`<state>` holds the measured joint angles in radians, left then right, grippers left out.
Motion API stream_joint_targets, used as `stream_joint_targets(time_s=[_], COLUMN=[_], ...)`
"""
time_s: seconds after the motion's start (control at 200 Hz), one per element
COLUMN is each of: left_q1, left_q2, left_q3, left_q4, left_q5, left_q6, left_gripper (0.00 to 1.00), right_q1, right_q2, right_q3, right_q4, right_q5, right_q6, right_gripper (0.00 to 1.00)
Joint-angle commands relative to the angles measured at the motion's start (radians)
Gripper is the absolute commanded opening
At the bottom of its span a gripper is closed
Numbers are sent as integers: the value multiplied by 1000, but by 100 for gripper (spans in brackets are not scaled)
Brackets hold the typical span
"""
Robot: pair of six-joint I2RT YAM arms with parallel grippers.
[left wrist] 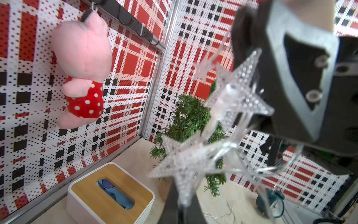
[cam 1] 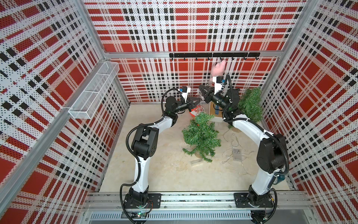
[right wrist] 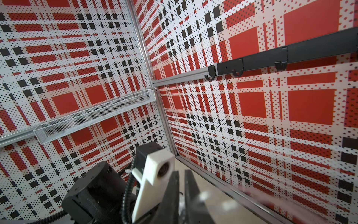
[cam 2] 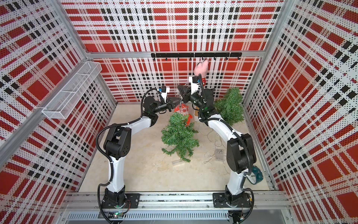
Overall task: Wrap string light around the christmas tree
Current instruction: Wrap the light string around the Christmas tree.
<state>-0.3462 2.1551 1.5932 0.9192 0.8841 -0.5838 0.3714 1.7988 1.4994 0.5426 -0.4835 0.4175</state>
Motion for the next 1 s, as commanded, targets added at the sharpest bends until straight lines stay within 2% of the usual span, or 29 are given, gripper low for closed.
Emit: stream_joint_targets(time_s=[0.0, 0.03, 0.115, 0.235, 0.361, 0.491, 0.526, 0.671, 0.817, 0.917, 0.992], left_q1=[48, 54, 70, 88, 91, 91, 91, 92, 92, 91, 91], left_q2=[-63, -67, -74, -87, -84, -83, -80, -81, -98, -102, -108], left_q3=[0, 7, 34, 77, 126, 158, 172, 206, 206, 199, 189], left_q4=[93, 93, 92, 39, -95, -137, -153, -269, -382, -399, -403], left_q5=[-23, -33, -41, -52, -65, -69, -70, -91, -130, -132, -129], left_q6=[-78, -84, -103, -58, 38, 58, 59, 120, 177, 178, 181], left_gripper=[0, 0, 0, 0, 0, 0, 0, 0, 0, 2, 2], right_q1=[-15, -15, -17, -22, -32, -47, -51, -65, -65, -14, 97], right_q2=[-82, -92, -145, -241, -334, -455, -494, -632, -743, -775, -747], right_q3=[-36, -46, -95, -174, -222, -274, -293, -363, -451, -508, -500], right_q4=[-30, -41, -98, -189, -350, -504, -541, -684, -767, -729, -710], right_q5=[23, 24, 42, 77, 97, 85, 89, 88, 30, 40, 138], right_q6=[9, 6, -19, -64, -117, -155, -161, -211, -274, -298, -363], right_gripper=[32, 36, 55, 76, 79, 82, 87, 92, 97, 100, 100])
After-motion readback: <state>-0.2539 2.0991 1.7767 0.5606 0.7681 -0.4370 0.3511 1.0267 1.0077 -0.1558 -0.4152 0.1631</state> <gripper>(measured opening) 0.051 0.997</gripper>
